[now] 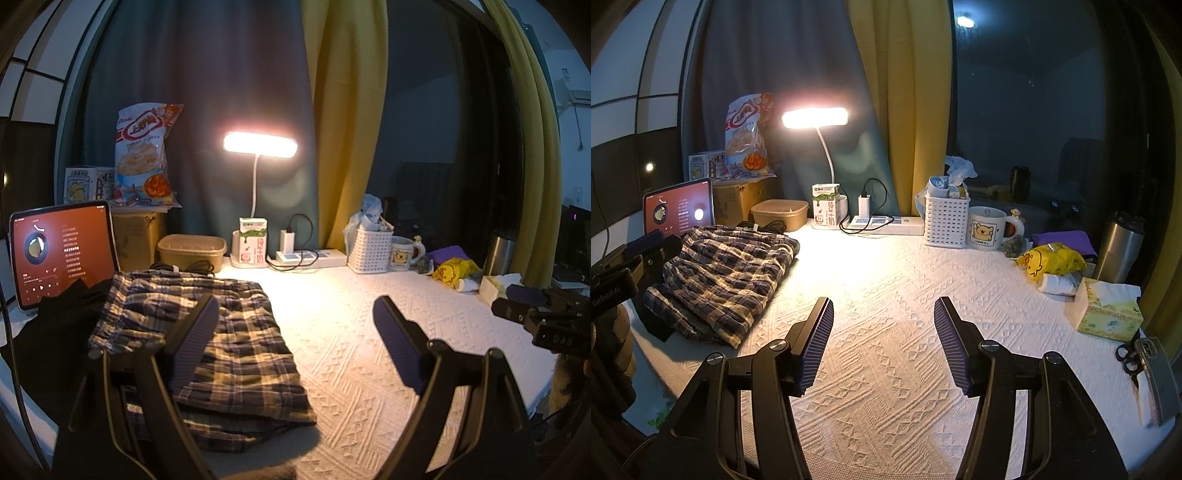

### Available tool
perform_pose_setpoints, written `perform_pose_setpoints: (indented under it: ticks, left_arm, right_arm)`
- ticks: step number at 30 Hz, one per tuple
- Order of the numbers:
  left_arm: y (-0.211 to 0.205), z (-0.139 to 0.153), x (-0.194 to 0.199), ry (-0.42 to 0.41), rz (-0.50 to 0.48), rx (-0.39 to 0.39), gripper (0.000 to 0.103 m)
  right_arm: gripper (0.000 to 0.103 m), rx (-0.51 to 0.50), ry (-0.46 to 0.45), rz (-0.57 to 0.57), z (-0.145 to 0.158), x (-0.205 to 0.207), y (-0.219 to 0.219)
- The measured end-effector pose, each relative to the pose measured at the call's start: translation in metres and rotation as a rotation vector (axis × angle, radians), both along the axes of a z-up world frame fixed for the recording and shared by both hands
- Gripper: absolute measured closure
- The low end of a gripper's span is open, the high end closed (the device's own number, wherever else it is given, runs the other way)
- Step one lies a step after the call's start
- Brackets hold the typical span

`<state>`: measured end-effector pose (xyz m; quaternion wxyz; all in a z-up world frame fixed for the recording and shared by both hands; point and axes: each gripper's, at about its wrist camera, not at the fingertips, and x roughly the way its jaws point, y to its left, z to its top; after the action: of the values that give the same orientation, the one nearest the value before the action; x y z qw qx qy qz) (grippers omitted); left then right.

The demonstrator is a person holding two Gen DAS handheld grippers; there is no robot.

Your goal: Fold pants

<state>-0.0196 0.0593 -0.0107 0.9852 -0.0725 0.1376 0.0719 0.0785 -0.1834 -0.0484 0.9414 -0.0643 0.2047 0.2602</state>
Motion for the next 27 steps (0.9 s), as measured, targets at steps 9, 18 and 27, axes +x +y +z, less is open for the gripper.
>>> perform_pose_setpoints:
  ticks: [9,18,27]
  left_arm:
    - [-0.0013,-0.0002,0.0011,0.0,-0.004,0.011,0.017]
    - [-0.0017,-0.0005,0.0011,-0.002,-0.007,0.012,0.017]
    - [-0.0049,0.0016,0.0022,-0.002,-0.009,0.012,0.017]
  right_arm:
    - [0.043,-0.002,0.002,0.001,-0.0003,0.0011,-0.0008]
    - [0.043,-0.002,0.004,0.001,-0.0005,0.0014,-0.0007]
    - [0.043,-0.002,0.004,0.0,-0.0004,0.0011,0.0]
